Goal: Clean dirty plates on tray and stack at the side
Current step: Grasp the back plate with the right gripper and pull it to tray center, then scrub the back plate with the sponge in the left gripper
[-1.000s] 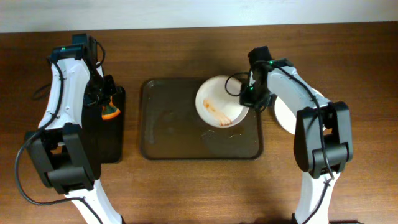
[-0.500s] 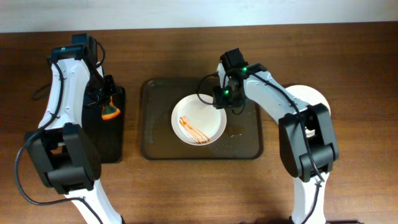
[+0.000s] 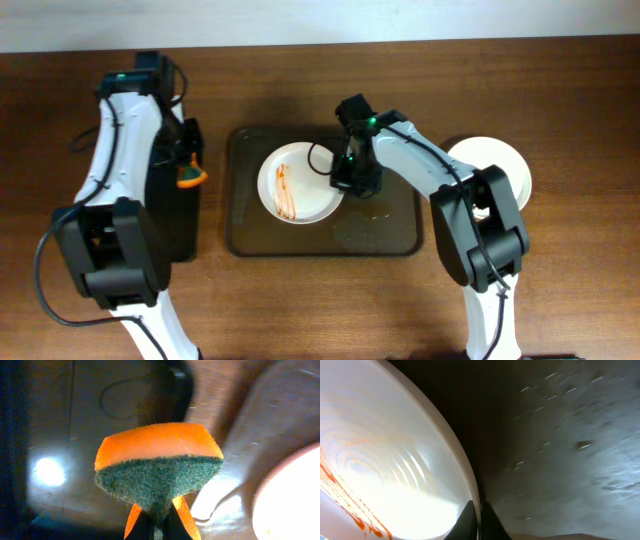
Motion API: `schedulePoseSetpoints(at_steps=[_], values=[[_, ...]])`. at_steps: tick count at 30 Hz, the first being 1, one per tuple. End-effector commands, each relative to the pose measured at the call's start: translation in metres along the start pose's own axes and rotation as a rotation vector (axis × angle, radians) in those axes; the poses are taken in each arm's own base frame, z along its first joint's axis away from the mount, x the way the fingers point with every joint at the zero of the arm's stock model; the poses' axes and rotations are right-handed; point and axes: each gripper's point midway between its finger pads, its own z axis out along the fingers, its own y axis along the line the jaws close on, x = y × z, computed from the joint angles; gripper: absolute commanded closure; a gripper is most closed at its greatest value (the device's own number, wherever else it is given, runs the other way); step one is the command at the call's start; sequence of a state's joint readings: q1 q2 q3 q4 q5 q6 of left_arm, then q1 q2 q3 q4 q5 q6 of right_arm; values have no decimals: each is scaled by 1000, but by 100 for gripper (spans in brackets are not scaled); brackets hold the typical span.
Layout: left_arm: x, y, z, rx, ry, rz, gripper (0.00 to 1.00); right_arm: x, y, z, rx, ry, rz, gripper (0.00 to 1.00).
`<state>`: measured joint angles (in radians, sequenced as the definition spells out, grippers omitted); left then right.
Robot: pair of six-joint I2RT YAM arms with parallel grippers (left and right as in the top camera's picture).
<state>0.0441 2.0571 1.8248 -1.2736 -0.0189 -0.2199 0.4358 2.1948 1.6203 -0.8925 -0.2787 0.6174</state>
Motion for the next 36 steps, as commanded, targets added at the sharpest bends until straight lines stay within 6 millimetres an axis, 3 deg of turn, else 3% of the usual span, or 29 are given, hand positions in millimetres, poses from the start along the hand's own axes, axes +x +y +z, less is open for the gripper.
schedulePoseSetpoints(at_steps=[1, 3, 6, 9, 12, 15, 17, 20, 23, 27, 30, 32, 33, 36], values=[[9, -65, -2, 124, -19, 209, 100, 10, 11, 19, 26, 8, 1, 96], [14, -102, -2, 196, -47, 340, 100, 7, 15, 19, 15, -6, -10, 96], [24, -133, 16, 203, -73, 425, 100, -6, 12, 16, -1, -41, -1, 96], [35, -137, 45, 193, -65, 445, 100, -13, 7, 14, -8, -49, -9, 96], [42, -123, 81, 136, -70, 367, 100, -14, 8, 15, -12, -56, -14, 96], [55, -124, 104, 163, -62, 369, 100, -15, 9, 14, -15, -60, -16, 96], [73, -134, 106, 227, -3, 398, 100, -15, 9, 15, -16, -61, -17, 96], [129, -160, 88, 464, 221, 412, 100, -14, 9, 15, -14, -59, -31, 96], [113, -166, 90, 468, 158, 389, 100, -14, 9, 15, -14, -58, -31, 96], [40, -156, 101, 282, -145, 291, 100, -10, 6, 15, -1, -41, -27, 96], [3, -132, 99, 103, -304, 260, 100, -7, 9, 16, 2, -40, -36, 96], [2, -127, 99, 72, -310, 255, 100, -6, 10, 17, 2, -39, -40, 96], [12, -125, 102, 76, -266, 258, 100, -6, 10, 17, 3, -39, -41, 96], [71, -146, 105, 270, -7, 294, 100, -4, 12, 17, 3, -37, -45, 96]])
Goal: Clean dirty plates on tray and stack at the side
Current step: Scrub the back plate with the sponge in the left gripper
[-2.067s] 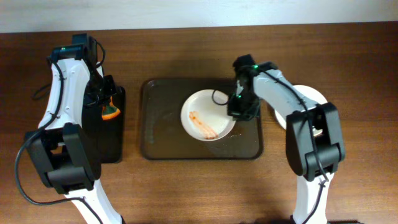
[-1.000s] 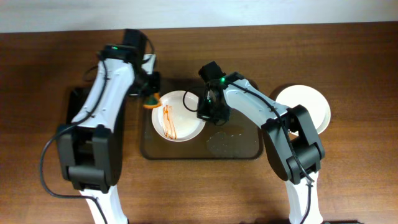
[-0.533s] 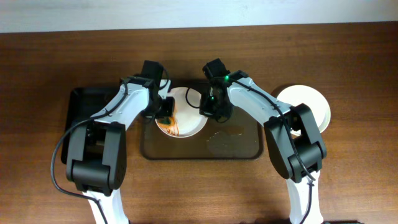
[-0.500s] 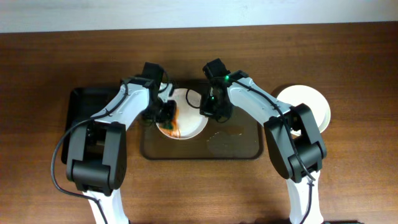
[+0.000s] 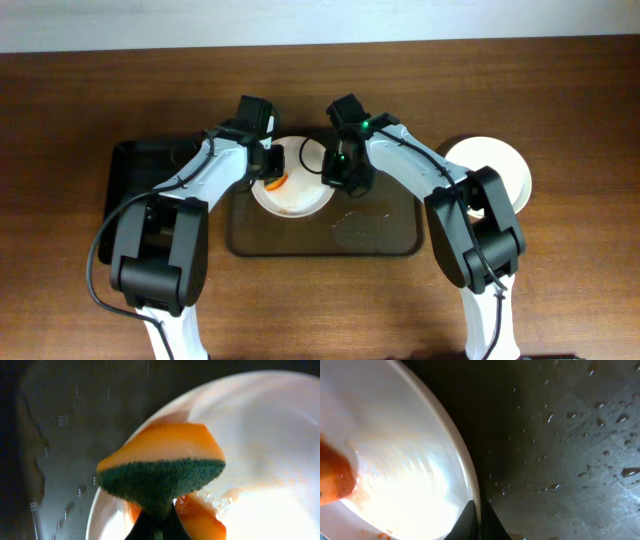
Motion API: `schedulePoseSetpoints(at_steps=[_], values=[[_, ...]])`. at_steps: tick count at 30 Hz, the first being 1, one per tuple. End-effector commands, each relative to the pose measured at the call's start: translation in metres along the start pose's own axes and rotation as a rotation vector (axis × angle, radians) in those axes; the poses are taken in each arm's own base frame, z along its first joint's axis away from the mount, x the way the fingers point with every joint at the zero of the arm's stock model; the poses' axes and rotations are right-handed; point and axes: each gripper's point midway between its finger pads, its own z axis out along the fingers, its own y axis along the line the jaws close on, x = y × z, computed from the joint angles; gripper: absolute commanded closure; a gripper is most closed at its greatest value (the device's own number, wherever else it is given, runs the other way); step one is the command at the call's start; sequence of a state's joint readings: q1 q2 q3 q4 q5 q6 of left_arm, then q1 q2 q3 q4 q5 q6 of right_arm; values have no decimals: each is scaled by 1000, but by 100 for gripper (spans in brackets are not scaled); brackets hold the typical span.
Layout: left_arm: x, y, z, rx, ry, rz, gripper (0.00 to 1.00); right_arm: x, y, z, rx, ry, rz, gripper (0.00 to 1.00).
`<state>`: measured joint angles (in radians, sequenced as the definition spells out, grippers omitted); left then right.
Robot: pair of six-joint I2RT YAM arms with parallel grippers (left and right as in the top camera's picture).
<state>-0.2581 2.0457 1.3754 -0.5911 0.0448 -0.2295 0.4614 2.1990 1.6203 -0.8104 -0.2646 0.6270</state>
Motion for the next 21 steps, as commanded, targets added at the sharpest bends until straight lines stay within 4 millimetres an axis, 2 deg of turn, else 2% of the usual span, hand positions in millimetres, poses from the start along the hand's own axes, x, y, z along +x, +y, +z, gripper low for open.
schedulePoseSetpoints(at_steps=[1, 2, 3, 5, 7, 9, 10, 12, 14, 15, 16, 18, 20, 21], values=[[63, -46, -7, 322, 275, -5, 100, 6, -5, 13, 33, 25, -11, 96], [73, -66, -18, 458, 323, 7, 100, 7, -5, 13, 33, 26, -11, 96], [76, -73, -23, 507, 342, 0, 100, 7, -5, 13, 34, 26, -11, 96], [67, -67, -17, 459, 299, 6, 100, 9, -7, 13, 39, 34, -17, 96], [45, -49, -3, 329, 204, -33, 100, 10, -8, 13, 44, 40, -18, 96], [12, -16, 9, 121, 56, -97, 100, 10, -8, 13, 44, 40, -17, 96], [2, 8, 10, -20, -2, -139, 100, 10, -8, 13, 44, 40, -17, 96], [1, 37, 7, -182, -30, -156, 100, 10, -8, 13, 44, 40, -18, 96], [22, 38, 6, -190, 57, -153, 100, 10, -8, 13, 44, 40, -17, 96], [36, 35, 6, -168, 118, -150, 100, 10, -8, 13, 44, 40, -17, 96], [63, 15, 2, -52, 249, -115, 100, 10, -8, 13, 44, 40, -17, 96], [84, -17, -6, 149, 359, -55, 100, 10, -8, 13, 44, 40, -18, 96], [83, -48, -20, 385, 373, 8, 100, 10, -8, 13, 43, 40, -22, 96], [68, -54, -32, 477, 341, 23, 100, 11, -8, 13, 43, 42, -37, 96]])
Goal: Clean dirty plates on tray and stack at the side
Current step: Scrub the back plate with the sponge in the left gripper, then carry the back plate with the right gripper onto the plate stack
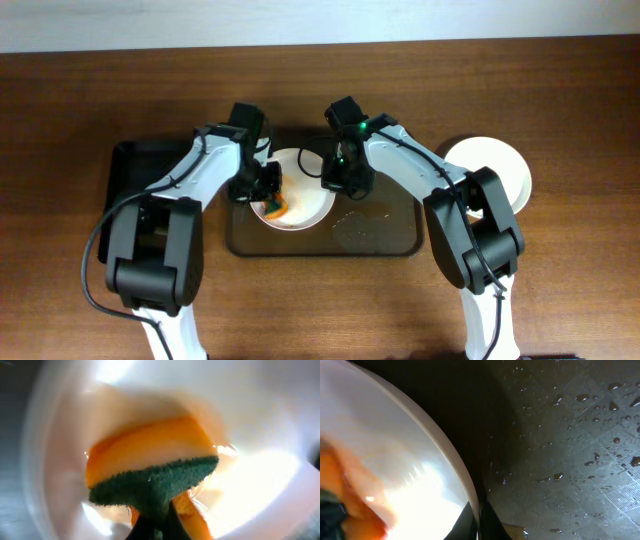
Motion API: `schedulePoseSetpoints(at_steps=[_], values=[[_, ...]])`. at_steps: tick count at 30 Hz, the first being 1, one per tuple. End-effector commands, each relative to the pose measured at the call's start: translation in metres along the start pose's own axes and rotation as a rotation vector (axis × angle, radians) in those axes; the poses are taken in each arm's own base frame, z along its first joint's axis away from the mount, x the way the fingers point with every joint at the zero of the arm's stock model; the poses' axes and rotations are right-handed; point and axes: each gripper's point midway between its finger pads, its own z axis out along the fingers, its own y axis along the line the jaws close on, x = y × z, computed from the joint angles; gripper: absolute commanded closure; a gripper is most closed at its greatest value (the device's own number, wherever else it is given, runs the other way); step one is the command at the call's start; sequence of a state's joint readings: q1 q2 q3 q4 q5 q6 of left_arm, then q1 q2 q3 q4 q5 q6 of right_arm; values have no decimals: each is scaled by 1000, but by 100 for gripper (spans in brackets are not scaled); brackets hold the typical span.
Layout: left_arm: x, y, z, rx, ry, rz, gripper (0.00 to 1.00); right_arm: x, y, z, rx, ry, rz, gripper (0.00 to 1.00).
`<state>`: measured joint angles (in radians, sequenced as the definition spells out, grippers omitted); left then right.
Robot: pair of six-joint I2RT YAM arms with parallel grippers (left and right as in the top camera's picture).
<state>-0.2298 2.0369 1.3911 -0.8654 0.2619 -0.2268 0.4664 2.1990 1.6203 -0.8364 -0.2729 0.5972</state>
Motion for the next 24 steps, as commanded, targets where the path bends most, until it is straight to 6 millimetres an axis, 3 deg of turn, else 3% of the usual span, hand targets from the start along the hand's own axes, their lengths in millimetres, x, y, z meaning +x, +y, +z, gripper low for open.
schedulePoseSetpoints(at_steps=[1, 4, 6, 8, 12, 14, 15, 16, 19, 21, 24], values=[[-6, -38, -23, 317, 32, 114, 100, 4, -7, 12, 34, 21, -15, 96], [-60, -17, -96, 314, -123, 95, 100, 4, -6, 12, 31, 22, -42, 96], [-82, 23, -159, 223, -221, 18, 100, 1, -6, 12, 26, 13, -81, 96], [-83, 51, -178, 133, -239, -31, 100, -5, -3, 12, 17, -13, -118, 81], [-64, 98, -171, -45, -169, -108, 100, -12, 0, 19, 3, -35, -136, 78], [-63, 100, -166, -51, -161, -113, 100, -12, -1, 20, 5, -33, -136, 96], [-61, 101, -164, -54, -153, -116, 100, -13, 1, 17, -2, -36, -153, 96], [-59, 101, -163, -54, -145, -118, 100, -15, 2, 5, -11, -50, -183, 96], [-58, 104, -155, -54, -135, -122, 100, -26, 14, -61, -25, -183, -285, 96], [-57, 105, -150, -53, -127, -124, 100, -35, 5, -114, 132, -353, -305, 96], [-62, 106, -150, -53, -150, -130, 100, -36, -11, -155, 433, -530, -336, 96]])
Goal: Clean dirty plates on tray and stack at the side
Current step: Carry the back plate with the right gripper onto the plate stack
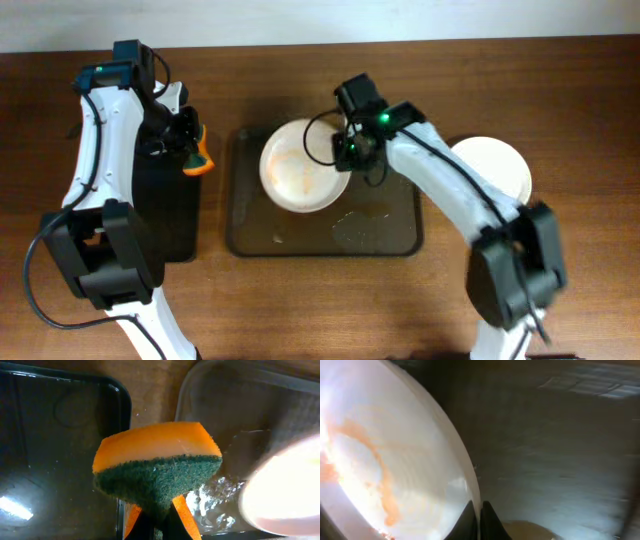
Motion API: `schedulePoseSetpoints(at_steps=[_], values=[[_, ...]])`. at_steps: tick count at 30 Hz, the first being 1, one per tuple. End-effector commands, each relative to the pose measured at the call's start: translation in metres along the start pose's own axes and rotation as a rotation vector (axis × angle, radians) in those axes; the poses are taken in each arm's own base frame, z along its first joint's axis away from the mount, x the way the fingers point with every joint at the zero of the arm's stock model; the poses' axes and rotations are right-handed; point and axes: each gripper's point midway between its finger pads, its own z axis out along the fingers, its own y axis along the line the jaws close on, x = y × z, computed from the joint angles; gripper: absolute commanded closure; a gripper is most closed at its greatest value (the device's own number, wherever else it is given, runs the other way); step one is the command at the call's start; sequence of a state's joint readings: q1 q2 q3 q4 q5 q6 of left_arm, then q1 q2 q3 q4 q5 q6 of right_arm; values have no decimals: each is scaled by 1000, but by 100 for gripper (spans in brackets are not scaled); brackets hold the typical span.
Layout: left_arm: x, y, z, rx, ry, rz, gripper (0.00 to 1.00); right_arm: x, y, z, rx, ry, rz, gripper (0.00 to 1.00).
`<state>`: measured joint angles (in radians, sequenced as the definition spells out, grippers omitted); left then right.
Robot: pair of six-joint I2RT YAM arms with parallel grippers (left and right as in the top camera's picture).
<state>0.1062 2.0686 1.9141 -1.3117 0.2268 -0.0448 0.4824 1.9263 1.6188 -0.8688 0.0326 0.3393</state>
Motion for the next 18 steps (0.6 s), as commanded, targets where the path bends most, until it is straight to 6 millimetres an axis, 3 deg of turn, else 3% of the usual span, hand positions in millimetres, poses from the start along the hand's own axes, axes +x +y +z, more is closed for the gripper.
schedulePoseSetpoints(at_steps=[1, 4, 6, 11, 13, 16, 17, 18], values=[[-6, 3, 0, -7, -26, 5, 100, -15, -27, -42, 411, -188, -119, 96], [-9, 3, 0, -6, -37, 7, 100, -19, -14, -75, 674, -338, -234, 96], [-10, 3, 0, -6, -41, 8, 100, -19, 11, -109, 826, -501, -288, 96], [-10, 4, -1, -6, -41, 5, 100, -9, 54, -163, 1003, -736, -368, 96], [-10, 4, -1, -6, -42, 5, 100, -4, 60, -153, 950, -698, -392, 96], [-10, 4, -1, -6, -42, 5, 100, 18, 68, -96, 653, -454, -398, 96], [-9, 4, -1, -7, -40, 5, 100, 33, 69, -68, 469, -300, -323, 96], [-9, 4, -1, -7, -40, 6, 100, 42, 72, -55, 347, -200, -290, 96]])
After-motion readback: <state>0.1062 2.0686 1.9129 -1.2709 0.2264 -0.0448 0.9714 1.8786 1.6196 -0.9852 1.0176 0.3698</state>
